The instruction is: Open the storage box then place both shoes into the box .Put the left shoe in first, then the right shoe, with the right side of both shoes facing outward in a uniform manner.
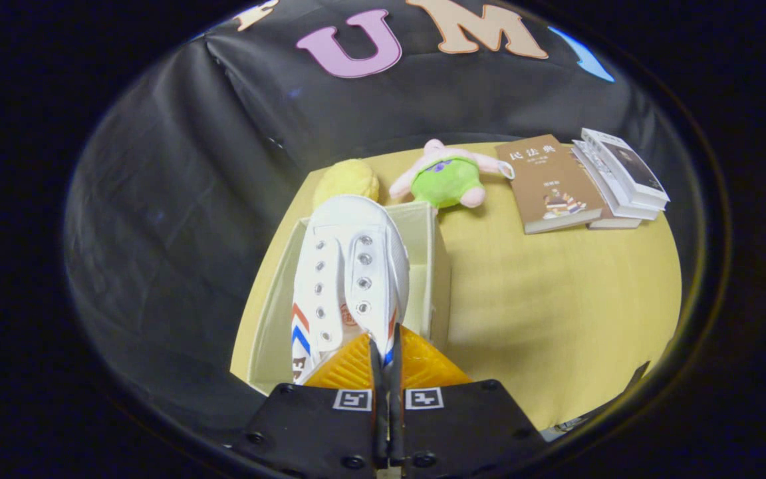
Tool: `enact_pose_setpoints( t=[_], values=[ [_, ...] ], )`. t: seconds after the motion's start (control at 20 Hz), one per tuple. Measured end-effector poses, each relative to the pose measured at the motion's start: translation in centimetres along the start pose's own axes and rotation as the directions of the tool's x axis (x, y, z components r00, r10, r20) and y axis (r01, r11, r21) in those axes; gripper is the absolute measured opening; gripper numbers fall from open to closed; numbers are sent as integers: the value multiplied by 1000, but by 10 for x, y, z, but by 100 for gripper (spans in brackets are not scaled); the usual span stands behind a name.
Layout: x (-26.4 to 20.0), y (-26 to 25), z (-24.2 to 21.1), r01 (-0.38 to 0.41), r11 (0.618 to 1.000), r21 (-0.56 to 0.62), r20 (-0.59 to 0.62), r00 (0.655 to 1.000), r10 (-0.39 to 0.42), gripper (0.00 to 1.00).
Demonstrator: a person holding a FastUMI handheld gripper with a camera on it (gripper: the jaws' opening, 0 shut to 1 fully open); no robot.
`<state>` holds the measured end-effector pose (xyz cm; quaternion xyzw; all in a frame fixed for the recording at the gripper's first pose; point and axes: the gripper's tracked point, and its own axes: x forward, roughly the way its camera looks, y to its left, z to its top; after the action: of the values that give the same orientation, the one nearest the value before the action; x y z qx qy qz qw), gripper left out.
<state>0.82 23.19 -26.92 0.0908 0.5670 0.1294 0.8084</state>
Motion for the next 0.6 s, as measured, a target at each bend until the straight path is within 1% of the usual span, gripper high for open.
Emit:
enact_pose_setpoints(
  t=[0.2,0.25,0.3,0.35,0.45,0.55,0.6],
  values=[
    [20,-10,-3,63,998,5,0,998,-63,5],
    [21,-7,-2,59,998,11,4,998,-59,5],
    [22,1,0,36,999,19,11,999,-36,5],
    [22,4,4,32,999,18,32,999,-33,14],
    [16,1,15,61,998,-10,78,995,-60,33],
    [9,9,23,33,999,-18,114,993,-31,52],
    [3,10,30,33,999,-34,141,990,-28,62]
  ],
)
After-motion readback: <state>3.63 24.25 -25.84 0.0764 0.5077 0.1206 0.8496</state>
